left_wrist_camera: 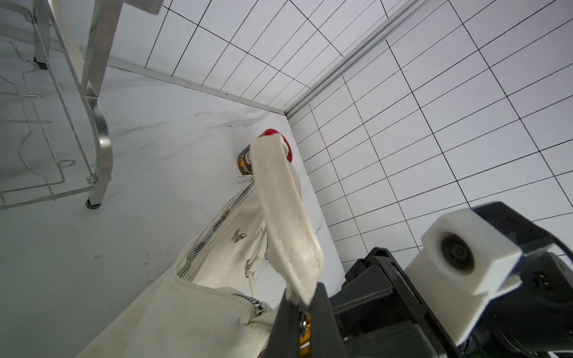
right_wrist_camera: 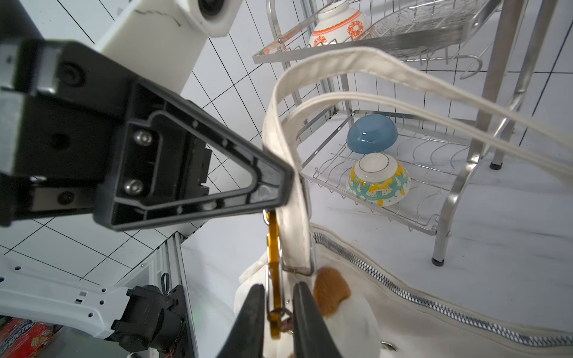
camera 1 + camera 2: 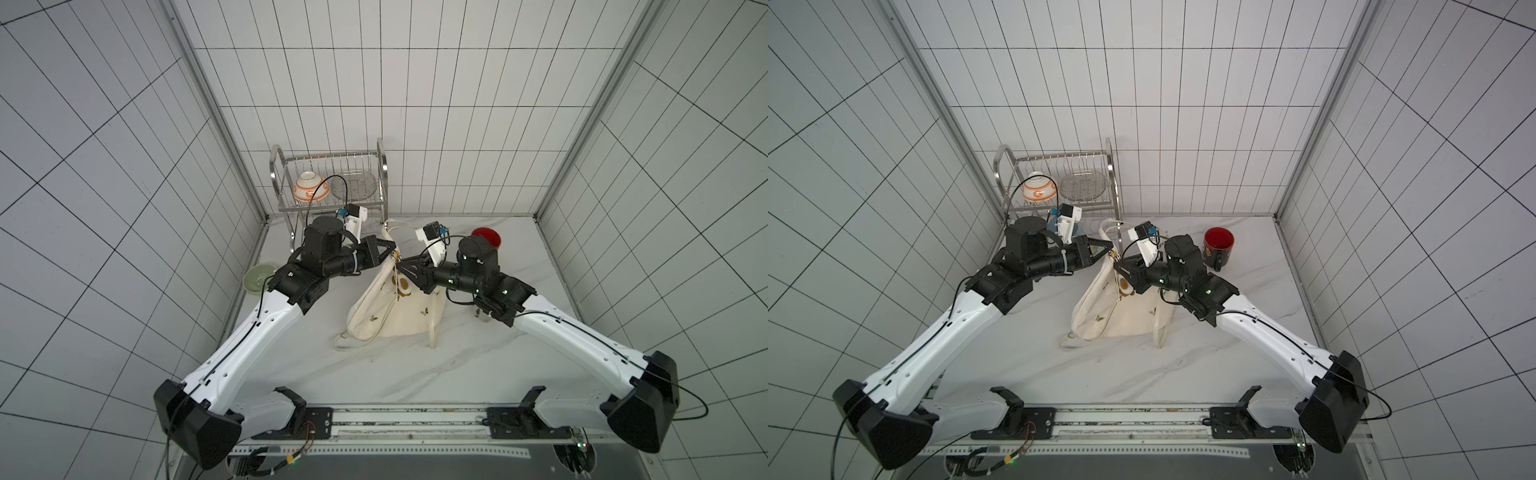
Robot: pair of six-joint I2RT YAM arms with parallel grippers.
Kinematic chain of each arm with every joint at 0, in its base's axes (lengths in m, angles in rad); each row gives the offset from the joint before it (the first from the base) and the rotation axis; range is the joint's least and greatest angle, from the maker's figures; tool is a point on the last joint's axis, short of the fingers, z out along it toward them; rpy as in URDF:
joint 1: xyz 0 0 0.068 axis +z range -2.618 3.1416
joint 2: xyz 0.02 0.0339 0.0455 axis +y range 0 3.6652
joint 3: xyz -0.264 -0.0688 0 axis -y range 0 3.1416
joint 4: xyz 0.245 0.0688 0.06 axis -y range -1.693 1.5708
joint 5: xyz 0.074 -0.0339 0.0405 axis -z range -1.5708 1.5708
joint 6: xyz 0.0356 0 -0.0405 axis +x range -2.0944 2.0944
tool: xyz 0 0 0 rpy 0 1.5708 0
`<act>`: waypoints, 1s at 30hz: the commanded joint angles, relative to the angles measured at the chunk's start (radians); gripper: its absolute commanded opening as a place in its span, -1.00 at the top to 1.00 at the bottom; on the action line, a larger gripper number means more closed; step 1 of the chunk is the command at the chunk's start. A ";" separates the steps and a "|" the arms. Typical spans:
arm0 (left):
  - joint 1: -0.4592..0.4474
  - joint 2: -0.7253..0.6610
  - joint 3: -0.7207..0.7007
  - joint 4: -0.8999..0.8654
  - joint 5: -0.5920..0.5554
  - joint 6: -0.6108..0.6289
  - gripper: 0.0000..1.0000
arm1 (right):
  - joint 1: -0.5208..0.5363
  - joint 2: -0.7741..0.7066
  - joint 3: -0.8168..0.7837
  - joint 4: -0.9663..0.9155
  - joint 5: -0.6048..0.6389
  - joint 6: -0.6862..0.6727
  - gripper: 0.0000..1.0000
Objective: Remove the decoration from the bag
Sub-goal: Adjust the bag.
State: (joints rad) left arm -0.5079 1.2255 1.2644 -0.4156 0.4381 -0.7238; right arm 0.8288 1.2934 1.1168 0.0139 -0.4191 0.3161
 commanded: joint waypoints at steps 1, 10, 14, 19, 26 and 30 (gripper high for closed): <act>-0.003 -0.020 0.003 0.068 0.023 -0.011 1.00 | -0.029 -0.015 -0.028 0.036 -0.038 0.015 0.58; 0.001 -0.013 -0.022 0.078 0.079 0.080 0.99 | -0.100 -0.087 -0.028 -0.017 -0.238 0.014 0.90; 0.002 -0.014 -0.021 0.074 0.121 0.166 0.90 | -0.122 -0.127 -0.057 -0.045 -0.306 0.034 0.95; 0.023 -0.018 -0.017 0.054 0.200 0.273 0.55 | -0.151 -0.156 -0.066 -0.067 -0.378 0.048 0.96; 0.044 -0.015 0.076 -0.221 0.230 0.722 0.22 | -0.204 -0.174 -0.041 -0.138 -0.468 0.043 0.98; 0.008 -0.071 0.066 -0.293 0.161 1.076 0.21 | -0.231 -0.174 -0.009 -0.236 -0.528 -0.007 0.98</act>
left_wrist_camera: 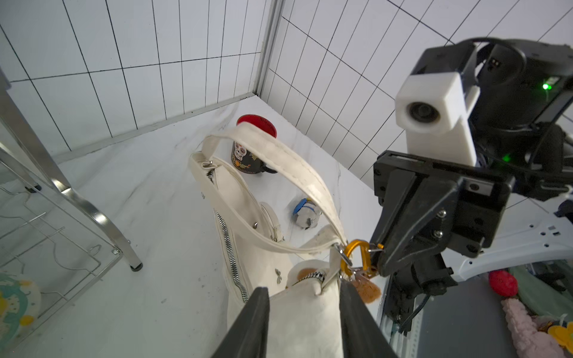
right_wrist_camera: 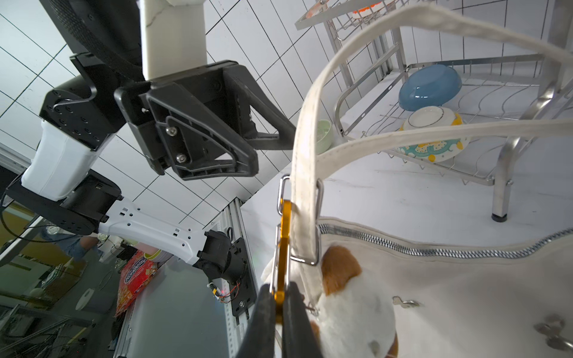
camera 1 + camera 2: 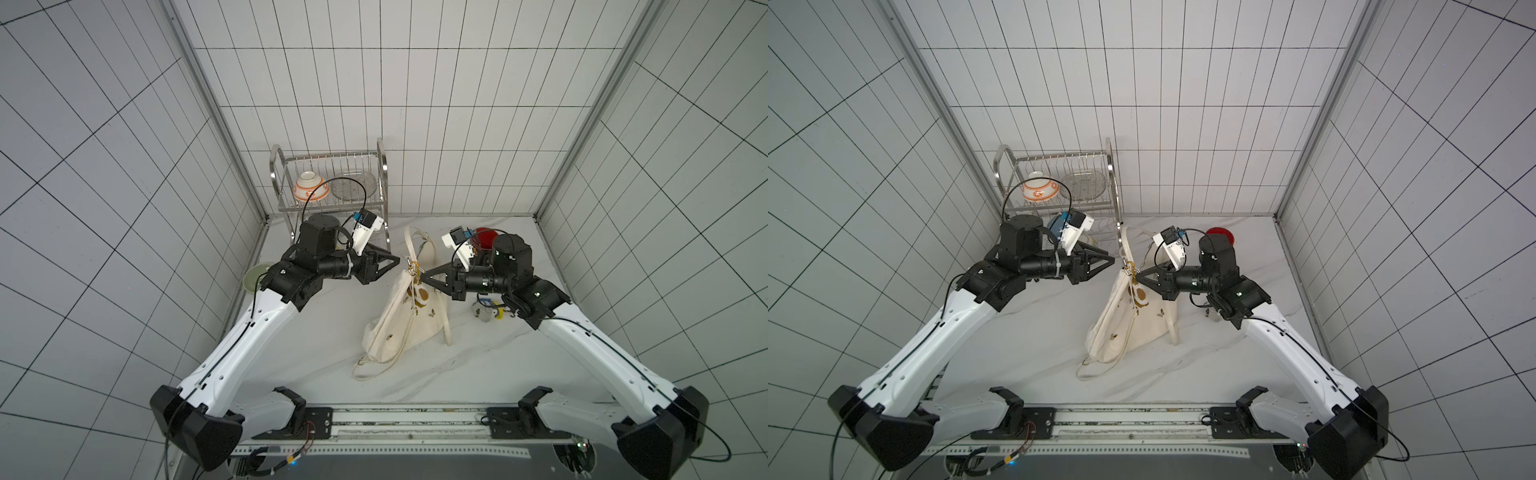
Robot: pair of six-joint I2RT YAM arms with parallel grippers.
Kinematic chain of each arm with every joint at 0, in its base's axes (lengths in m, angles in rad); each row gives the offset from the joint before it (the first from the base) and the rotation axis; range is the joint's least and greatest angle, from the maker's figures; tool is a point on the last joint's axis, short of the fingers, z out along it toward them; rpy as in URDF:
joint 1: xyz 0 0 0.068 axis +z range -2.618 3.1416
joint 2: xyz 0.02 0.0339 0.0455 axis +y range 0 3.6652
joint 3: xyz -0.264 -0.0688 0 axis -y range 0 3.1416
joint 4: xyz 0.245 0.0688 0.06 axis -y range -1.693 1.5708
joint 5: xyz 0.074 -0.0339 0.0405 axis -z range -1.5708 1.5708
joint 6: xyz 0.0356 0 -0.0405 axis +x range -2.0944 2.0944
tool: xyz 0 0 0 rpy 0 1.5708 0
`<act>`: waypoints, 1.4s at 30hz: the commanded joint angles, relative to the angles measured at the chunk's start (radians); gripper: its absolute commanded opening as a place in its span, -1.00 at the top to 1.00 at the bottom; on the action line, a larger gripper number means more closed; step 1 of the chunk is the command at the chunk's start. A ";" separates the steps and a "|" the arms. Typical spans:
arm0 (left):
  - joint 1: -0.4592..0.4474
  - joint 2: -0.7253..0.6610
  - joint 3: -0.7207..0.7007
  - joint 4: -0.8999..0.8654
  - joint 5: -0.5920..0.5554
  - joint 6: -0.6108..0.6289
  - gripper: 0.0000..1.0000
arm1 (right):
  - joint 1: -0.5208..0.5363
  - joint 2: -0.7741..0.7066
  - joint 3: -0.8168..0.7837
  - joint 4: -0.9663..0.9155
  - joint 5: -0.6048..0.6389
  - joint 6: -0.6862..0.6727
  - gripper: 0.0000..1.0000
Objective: Remove the decoration from the bag
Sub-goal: Adjust the bag.
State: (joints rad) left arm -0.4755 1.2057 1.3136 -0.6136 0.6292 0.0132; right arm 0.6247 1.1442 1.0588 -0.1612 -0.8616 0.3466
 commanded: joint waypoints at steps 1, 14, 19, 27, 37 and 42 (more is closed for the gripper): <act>-0.043 -0.078 0.000 -0.075 -0.060 0.428 0.18 | -0.035 -0.024 0.049 -0.073 -0.101 -0.039 0.98; -0.302 -0.037 -0.112 0.116 -0.519 1.114 0.02 | -0.049 -0.059 0.030 -0.167 -0.150 -0.063 0.99; -0.307 0.007 -0.073 0.140 -0.550 1.139 0.01 | -0.049 -0.064 0.033 -0.253 -0.166 -0.107 0.99; -0.355 -0.049 -0.092 0.156 -0.492 1.105 0.01 | -0.057 -0.063 0.035 -0.350 -0.150 -0.175 1.00; -0.426 -0.104 -0.157 0.082 -0.557 1.177 -0.09 | -0.065 -0.063 0.036 -0.352 -0.157 -0.176 1.00; -0.448 -0.028 -0.083 0.042 -0.561 1.242 -0.14 | -0.065 -0.066 0.031 -0.353 -0.177 -0.165 1.00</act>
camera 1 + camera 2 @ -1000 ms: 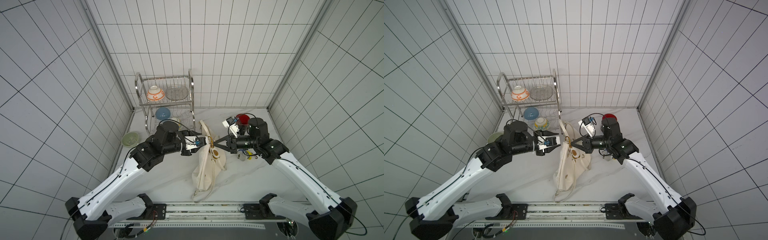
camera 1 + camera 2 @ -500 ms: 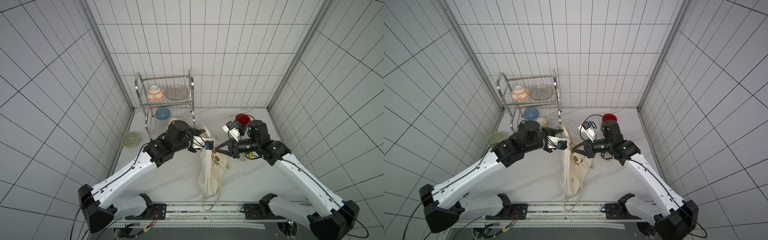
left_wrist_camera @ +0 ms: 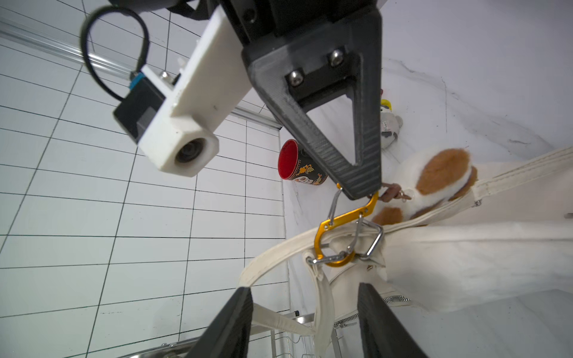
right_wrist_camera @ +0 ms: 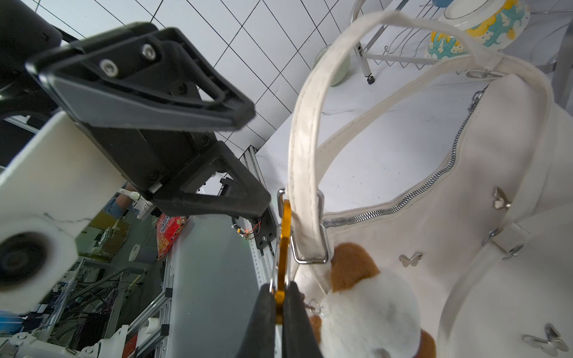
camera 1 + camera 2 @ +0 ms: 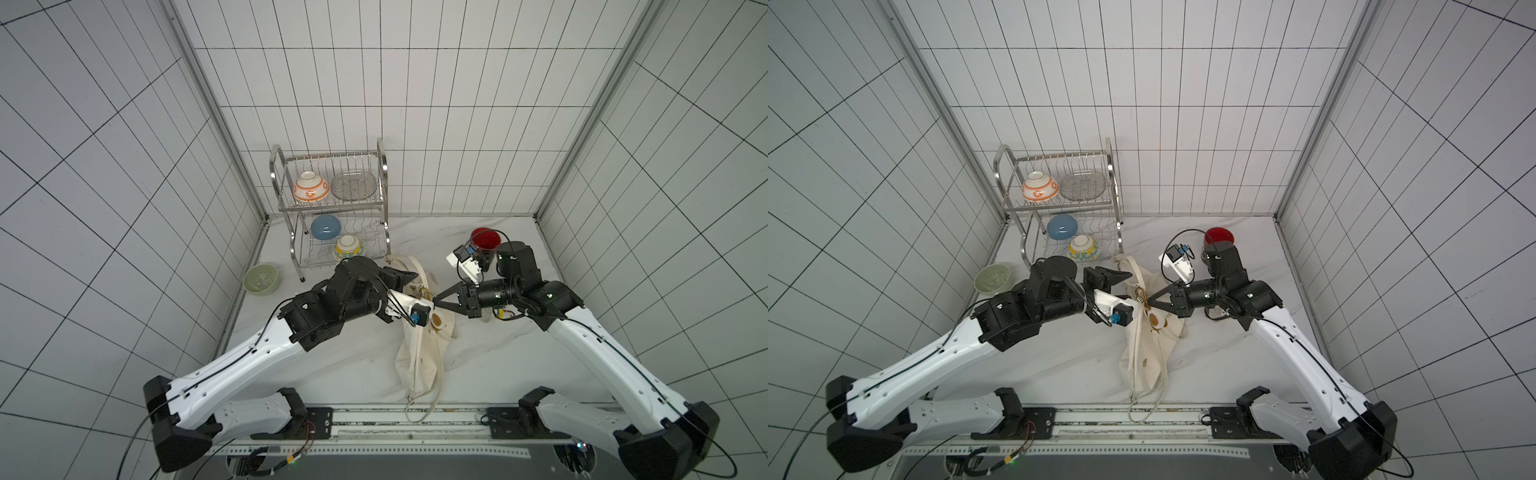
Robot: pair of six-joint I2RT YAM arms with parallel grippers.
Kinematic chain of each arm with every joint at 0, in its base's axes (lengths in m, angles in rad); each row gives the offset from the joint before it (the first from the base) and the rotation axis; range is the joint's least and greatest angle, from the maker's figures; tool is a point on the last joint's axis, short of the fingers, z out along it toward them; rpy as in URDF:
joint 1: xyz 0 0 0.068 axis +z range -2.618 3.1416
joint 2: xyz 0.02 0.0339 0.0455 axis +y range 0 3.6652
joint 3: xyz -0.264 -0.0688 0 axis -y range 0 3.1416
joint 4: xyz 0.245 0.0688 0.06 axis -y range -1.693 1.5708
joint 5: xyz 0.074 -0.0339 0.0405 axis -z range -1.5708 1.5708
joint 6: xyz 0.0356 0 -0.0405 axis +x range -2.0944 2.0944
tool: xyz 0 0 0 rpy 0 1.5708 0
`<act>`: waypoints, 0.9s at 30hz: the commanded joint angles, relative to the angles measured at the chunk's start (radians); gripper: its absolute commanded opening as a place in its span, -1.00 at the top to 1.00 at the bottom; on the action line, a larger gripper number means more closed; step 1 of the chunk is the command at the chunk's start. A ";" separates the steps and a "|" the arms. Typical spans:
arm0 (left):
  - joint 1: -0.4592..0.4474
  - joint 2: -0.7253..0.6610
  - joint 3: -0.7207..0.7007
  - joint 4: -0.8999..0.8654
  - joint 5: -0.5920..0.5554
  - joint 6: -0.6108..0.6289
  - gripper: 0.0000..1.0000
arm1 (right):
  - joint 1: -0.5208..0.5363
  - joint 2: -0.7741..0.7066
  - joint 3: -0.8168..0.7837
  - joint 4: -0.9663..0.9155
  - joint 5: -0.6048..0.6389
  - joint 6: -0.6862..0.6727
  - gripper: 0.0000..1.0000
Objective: Remove the decoration from the bag
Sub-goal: Adjust the bag.
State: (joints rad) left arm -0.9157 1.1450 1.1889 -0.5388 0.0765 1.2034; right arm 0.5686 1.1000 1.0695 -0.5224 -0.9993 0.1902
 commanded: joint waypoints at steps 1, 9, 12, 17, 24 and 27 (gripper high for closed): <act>-0.010 0.043 0.050 -0.037 -0.015 0.075 -0.14 | -0.009 -0.024 0.019 0.007 -0.043 -0.003 1.00; -0.041 0.091 0.079 -0.022 -0.104 0.165 -0.15 | -0.008 -0.036 -0.004 -0.042 -0.046 -0.029 1.00; -0.053 0.102 0.080 -0.023 -0.144 0.202 -0.14 | -0.008 -0.033 -0.005 -0.054 -0.054 -0.038 1.00; -0.070 0.074 0.068 -0.001 -0.201 0.225 -0.14 | -0.008 -0.035 -0.011 -0.091 -0.044 -0.067 1.00; -0.070 0.034 0.007 0.048 -0.288 0.317 -0.29 | -0.008 -0.032 -0.007 -0.105 -0.060 -0.078 1.00; -0.076 0.054 0.010 0.027 -0.263 0.312 -0.28 | -0.006 -0.035 -0.005 -0.105 -0.070 -0.080 1.00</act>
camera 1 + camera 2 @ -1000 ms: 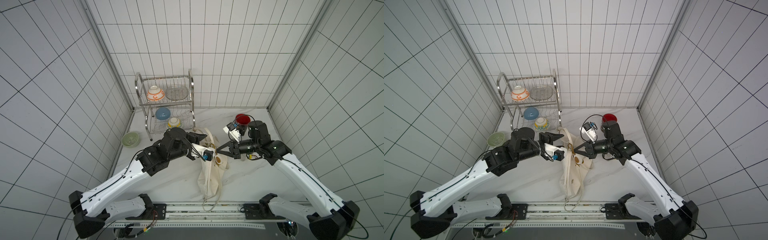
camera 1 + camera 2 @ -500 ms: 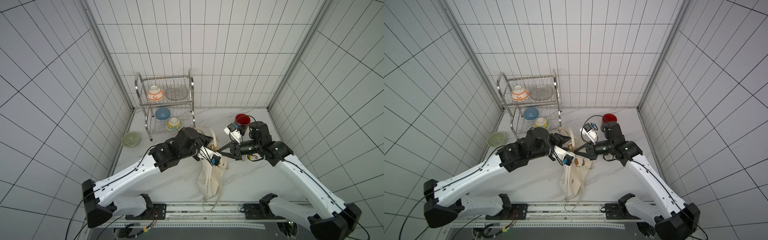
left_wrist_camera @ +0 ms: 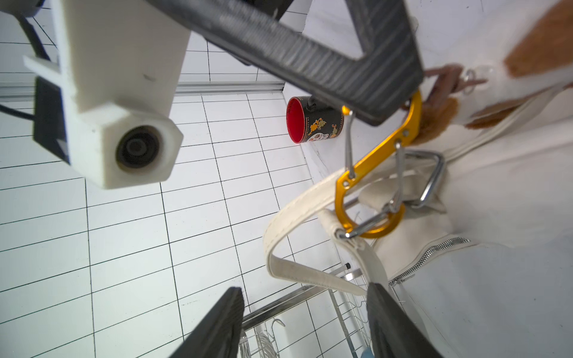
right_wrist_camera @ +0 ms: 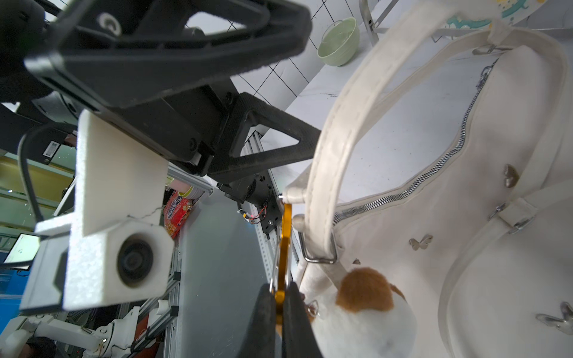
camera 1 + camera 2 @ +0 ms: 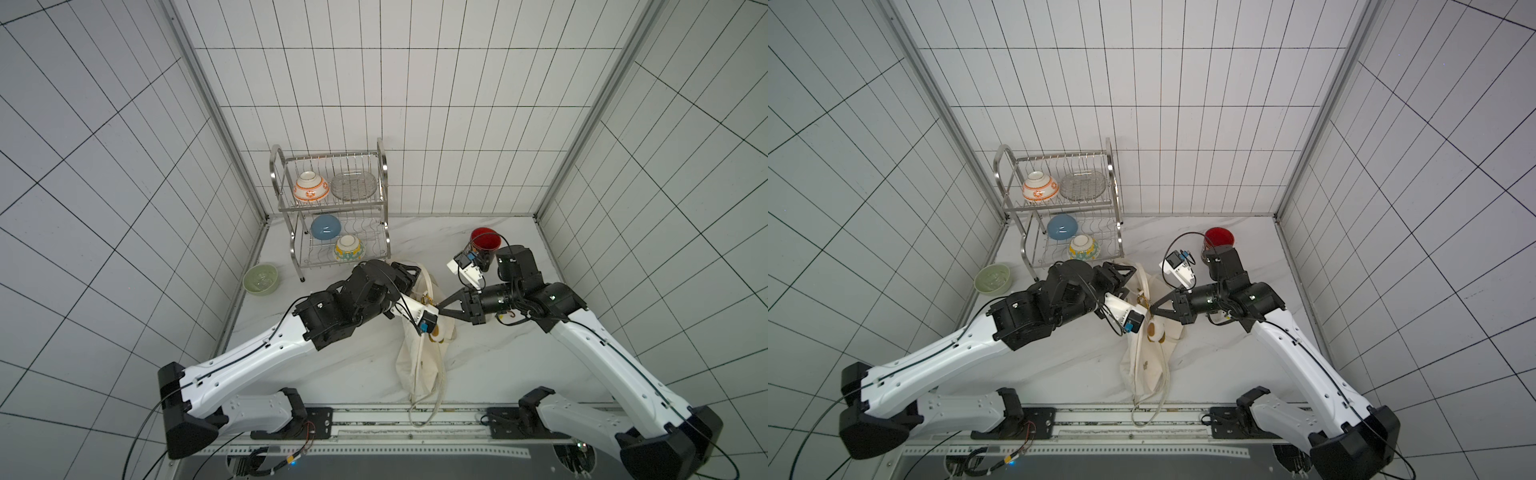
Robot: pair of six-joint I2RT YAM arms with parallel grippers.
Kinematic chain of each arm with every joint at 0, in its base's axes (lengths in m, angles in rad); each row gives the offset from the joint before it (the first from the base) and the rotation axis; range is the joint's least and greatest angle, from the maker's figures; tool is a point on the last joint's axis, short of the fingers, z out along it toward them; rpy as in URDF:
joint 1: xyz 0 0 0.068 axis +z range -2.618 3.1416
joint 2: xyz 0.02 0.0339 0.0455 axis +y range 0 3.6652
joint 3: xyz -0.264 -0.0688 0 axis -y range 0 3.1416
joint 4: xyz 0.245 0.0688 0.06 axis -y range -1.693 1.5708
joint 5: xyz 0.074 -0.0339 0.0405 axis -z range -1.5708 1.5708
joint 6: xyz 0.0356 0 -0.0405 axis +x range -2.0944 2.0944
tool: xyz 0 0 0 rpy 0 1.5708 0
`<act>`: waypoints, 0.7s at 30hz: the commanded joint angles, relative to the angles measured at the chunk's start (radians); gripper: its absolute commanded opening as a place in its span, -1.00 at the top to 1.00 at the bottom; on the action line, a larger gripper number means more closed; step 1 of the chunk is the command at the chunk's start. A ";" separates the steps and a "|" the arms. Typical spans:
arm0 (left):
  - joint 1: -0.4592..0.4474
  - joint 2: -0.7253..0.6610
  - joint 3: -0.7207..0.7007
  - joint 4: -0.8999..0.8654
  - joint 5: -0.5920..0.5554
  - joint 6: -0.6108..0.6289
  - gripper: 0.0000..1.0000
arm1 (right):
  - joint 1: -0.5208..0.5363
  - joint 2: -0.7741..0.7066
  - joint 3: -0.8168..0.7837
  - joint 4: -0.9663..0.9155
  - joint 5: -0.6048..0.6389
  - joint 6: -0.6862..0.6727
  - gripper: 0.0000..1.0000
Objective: Remove the decoration from the bag
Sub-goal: Adjust the bag.
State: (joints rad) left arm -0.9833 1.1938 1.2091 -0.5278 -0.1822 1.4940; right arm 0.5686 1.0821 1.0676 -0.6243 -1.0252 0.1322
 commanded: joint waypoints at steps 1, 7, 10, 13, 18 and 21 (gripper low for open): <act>-0.014 0.010 -0.009 0.022 0.003 0.021 -0.28 | -0.007 -0.019 -0.006 -0.003 -0.044 -0.022 1.00; -0.060 0.051 0.065 -0.049 0.066 -0.025 -0.31 | -0.007 -0.030 -0.020 -0.009 -0.037 -0.026 1.00; -0.076 0.057 0.070 -0.109 0.088 -0.089 -0.32 | -0.008 -0.025 -0.010 -0.011 -0.038 -0.030 1.00; -0.081 0.054 0.063 -0.144 0.074 -0.120 -0.33 | -0.008 -0.026 -0.014 -0.011 -0.036 -0.034 1.00; -0.076 0.077 0.067 -0.187 0.067 -0.184 -0.25 | -0.008 -0.036 -0.023 -0.009 -0.041 -0.034 1.00; -0.059 0.094 0.066 -0.172 0.035 -0.190 -0.12 | -0.008 -0.041 -0.023 -0.009 -0.052 -0.034 1.00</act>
State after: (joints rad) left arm -1.0561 1.2625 1.2583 -0.6640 -0.1349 1.3460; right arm 0.5686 1.0687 1.0515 -0.6479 -1.0344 0.1192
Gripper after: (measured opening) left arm 0.574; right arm 0.073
